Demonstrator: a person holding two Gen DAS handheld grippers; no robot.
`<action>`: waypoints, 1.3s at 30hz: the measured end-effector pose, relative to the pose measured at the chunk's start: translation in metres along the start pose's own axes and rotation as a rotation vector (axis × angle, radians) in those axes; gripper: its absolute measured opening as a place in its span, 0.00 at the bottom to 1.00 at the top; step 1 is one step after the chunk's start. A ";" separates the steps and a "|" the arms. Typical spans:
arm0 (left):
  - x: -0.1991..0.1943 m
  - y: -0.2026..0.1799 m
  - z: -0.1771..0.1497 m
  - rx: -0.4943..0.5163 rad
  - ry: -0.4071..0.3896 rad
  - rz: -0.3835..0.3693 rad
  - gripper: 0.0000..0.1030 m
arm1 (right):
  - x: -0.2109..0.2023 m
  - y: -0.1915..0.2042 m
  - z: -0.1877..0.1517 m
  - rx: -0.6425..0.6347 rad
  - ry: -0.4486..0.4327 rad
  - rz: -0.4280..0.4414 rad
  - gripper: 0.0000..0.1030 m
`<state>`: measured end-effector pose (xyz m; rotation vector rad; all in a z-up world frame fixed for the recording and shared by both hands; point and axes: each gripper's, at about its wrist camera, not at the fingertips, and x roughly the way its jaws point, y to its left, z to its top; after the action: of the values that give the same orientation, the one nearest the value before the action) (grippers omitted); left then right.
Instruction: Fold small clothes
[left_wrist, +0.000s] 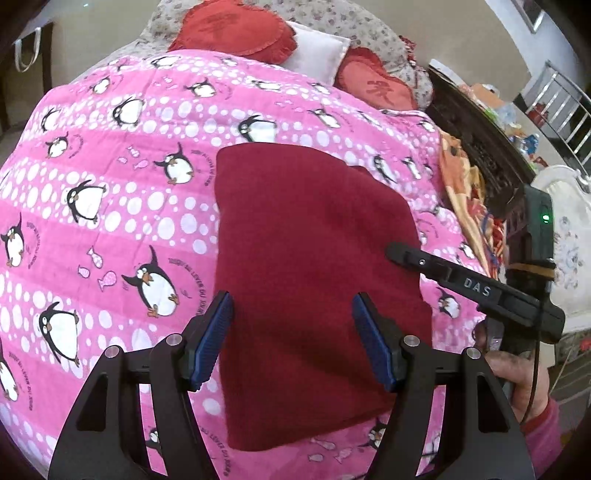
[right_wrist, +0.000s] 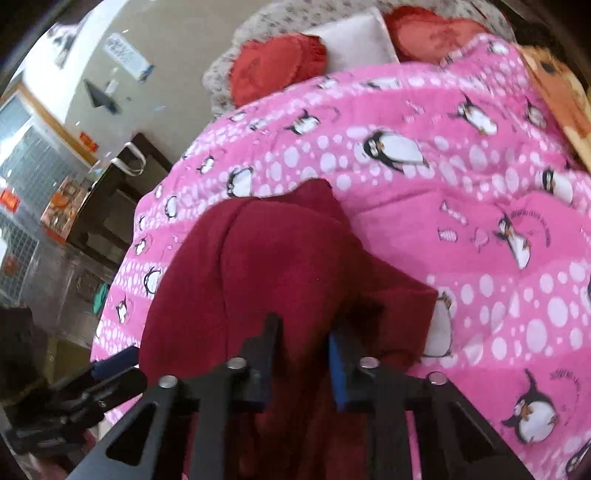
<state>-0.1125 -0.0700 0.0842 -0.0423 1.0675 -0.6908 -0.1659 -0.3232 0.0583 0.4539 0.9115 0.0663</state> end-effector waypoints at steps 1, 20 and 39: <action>0.000 -0.003 -0.001 0.009 -0.003 -0.002 0.65 | -0.006 0.003 -0.001 -0.029 -0.010 -0.013 0.15; 0.029 -0.027 -0.013 0.156 -0.058 0.149 0.74 | -0.054 0.024 -0.016 -0.055 -0.058 0.034 0.21; 0.003 -0.029 -0.023 0.144 -0.104 0.207 0.74 | -0.040 0.046 -0.057 -0.134 -0.010 -0.074 0.39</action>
<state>-0.1452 -0.0873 0.0806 0.1535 0.9053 -0.5699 -0.2281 -0.2716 0.0769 0.2954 0.9067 0.0572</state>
